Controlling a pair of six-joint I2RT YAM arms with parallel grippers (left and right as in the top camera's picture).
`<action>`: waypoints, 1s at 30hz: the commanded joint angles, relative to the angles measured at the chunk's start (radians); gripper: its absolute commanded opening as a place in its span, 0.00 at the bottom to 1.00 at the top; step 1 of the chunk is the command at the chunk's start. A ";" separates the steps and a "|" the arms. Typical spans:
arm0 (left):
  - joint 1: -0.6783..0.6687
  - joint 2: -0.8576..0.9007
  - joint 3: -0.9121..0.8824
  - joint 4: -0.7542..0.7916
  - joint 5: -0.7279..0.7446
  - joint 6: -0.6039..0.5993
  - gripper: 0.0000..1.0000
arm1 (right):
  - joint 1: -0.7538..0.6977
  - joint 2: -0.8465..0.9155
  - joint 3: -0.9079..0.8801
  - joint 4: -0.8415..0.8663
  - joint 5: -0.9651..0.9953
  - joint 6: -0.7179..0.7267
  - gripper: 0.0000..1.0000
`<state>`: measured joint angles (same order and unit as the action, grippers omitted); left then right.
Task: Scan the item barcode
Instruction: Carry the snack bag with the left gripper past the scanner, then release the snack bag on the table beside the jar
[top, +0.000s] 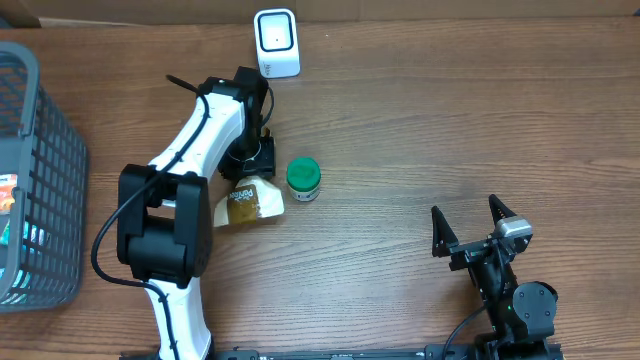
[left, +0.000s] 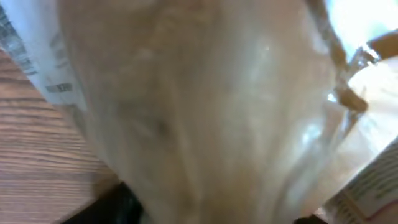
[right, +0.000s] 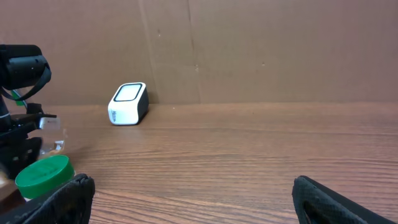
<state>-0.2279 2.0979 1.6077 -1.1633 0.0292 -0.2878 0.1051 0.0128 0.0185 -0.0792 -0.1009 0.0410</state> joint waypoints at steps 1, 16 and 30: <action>-0.010 0.010 -0.010 0.006 0.015 -0.008 0.72 | -0.004 -0.010 -0.010 0.004 -0.005 0.004 1.00; 0.008 -0.029 0.395 -0.222 0.011 -0.027 0.75 | -0.004 -0.010 -0.010 0.005 -0.005 0.004 1.00; 0.193 -0.153 1.022 -0.526 0.015 -0.008 0.72 | -0.004 -0.010 -0.010 0.004 -0.005 0.004 1.00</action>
<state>-0.0982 2.0361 2.5832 -1.6794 0.0399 -0.3065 0.1051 0.0128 0.0185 -0.0792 -0.1009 0.0414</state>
